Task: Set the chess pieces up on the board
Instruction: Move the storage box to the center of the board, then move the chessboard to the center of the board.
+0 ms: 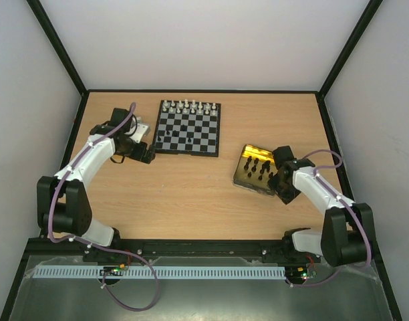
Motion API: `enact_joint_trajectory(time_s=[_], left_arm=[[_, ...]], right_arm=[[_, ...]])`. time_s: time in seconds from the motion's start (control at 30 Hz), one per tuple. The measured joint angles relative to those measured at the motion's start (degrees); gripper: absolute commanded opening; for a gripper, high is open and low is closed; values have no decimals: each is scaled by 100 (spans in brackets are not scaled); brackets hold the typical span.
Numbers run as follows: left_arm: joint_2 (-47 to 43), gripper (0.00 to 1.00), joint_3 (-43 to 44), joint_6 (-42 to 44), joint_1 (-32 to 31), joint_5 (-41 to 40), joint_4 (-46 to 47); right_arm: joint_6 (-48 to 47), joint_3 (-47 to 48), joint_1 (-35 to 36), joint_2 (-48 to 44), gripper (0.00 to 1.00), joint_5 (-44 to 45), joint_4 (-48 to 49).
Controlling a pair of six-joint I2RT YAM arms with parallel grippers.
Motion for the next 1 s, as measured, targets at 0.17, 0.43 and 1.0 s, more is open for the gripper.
enact_joint_trajectory(time_s=[0.17, 0.43, 1.0], left_arm=[[-20, 100, -24, 11, 0, 15, -2], [-66, 100, -31, 20, 0, 20, -4], [-68, 100, -31, 22, -4, 55, -7]], right_arm=[[138, -2, -2, -315, 65, 240, -323], [133, 485, 4, -433, 79, 514, -691], [-1255, 3670, 988, 2046, 78, 83, -269]])
